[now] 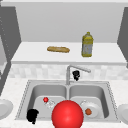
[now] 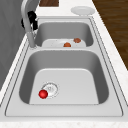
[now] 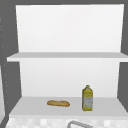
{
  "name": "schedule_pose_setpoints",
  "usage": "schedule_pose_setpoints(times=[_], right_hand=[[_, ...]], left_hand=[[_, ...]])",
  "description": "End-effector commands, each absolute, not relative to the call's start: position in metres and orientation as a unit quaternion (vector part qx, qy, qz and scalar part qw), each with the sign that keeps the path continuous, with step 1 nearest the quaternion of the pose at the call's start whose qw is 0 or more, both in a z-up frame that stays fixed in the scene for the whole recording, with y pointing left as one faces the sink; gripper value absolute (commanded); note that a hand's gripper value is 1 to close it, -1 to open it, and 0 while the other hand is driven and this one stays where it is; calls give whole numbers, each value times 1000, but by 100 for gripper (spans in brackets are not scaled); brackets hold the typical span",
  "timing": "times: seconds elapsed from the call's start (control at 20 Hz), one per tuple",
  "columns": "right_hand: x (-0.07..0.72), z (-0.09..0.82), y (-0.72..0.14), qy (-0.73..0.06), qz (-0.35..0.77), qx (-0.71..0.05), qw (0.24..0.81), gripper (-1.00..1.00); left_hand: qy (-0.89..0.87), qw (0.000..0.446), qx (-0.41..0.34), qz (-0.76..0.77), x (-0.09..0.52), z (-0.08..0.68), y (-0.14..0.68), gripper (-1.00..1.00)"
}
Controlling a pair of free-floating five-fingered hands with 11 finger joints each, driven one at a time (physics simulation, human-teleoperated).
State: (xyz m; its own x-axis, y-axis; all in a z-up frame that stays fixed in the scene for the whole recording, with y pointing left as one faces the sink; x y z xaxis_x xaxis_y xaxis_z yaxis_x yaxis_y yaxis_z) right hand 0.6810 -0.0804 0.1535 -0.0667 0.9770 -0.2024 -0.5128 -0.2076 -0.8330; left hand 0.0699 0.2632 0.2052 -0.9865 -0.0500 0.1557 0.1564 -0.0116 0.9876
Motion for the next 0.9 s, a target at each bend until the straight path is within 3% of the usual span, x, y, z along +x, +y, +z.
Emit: schedule_pose_setpoints(times=[0.0, 0.4, 0.85], right_hand=[[691, 173, -57, -276, 681, -388, 557, 100], [689, 172, -26, -163, 710, -473, 496, 100], [683, 168, -21, -149, 665, -519, 517, 100]], left_hand=[[-699, 73, -38, -710, 70, 205, 263, 0], [-699, 73, -38, -710, 70, 205, 263, 0], [-699, 73, -38, -710, 70, 205, 263, 0]])
